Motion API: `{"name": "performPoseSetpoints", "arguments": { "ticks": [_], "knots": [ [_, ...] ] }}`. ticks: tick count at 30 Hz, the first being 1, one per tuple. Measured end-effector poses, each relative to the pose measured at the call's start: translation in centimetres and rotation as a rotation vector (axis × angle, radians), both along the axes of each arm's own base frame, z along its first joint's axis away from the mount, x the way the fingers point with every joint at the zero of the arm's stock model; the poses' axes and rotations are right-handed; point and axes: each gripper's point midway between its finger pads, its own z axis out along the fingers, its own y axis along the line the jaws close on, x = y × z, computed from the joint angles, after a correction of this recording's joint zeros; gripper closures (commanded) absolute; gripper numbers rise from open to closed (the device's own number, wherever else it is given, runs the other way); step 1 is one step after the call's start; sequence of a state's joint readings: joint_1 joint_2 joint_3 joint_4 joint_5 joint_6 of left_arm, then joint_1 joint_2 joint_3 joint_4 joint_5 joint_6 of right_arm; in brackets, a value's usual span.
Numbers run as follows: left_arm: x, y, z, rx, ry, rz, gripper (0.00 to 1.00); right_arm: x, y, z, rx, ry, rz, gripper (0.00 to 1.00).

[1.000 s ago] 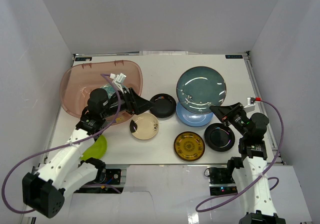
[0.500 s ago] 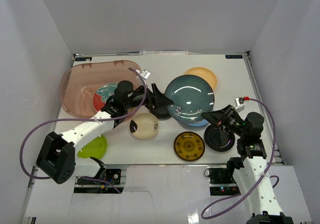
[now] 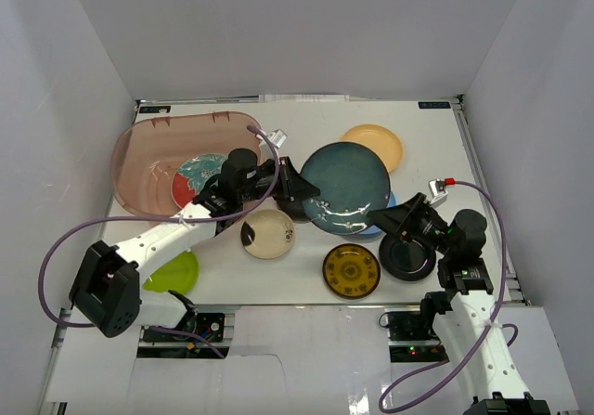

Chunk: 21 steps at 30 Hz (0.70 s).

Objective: Place the plates into the plastic bin on the countertop

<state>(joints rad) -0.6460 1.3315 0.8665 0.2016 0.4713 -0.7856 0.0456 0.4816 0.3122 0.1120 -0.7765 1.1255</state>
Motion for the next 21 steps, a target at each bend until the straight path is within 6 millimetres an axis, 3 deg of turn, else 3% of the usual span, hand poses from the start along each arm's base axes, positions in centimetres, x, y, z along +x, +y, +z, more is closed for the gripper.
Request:
{"name": "performPoseSetpoints", "arguments": {
  "ticks": [5,8,11,14,17,19,21],
  "knots": [
    [1.2,1.5,1.0,0.098,-0.019,0.062,1.00,-0.6,0.2,0.7,-0.003,-0.049,0.024,0.18],
    [3.9,4.4,3.2,0.134,-0.044,0.176,1.00,-1.1,0.2,0.7,-0.024,-0.082,0.035,0.12],
    [7.8,11.1,5.9,0.118,-0.049,0.367,1.00,-1.7,0.1,0.6,-0.056,-0.111,0.043,0.11],
    [11.4,21.2,8.0,0.097,-0.048,0.658,1.00,-2.0,0.0,-0.2,-0.095,-0.115,0.045,0.11],
    [13.0,30.5,7.8,0.113,-0.015,0.961,1.00,-2.2,-0.2,-1.2,-0.130,-0.105,0.046,0.12],
    [12.9,33.1,6.2,0.130,0.022,1.061,1.00,-2.2,-0.3,-1.8,-0.152,-0.098,0.045,0.12],
    [12.3,33.5,3.7,0.149,0.092,1.083,1.00,-2.4,-0.4,-2.4,-0.180,-0.100,0.045,0.13]
  ]
}}
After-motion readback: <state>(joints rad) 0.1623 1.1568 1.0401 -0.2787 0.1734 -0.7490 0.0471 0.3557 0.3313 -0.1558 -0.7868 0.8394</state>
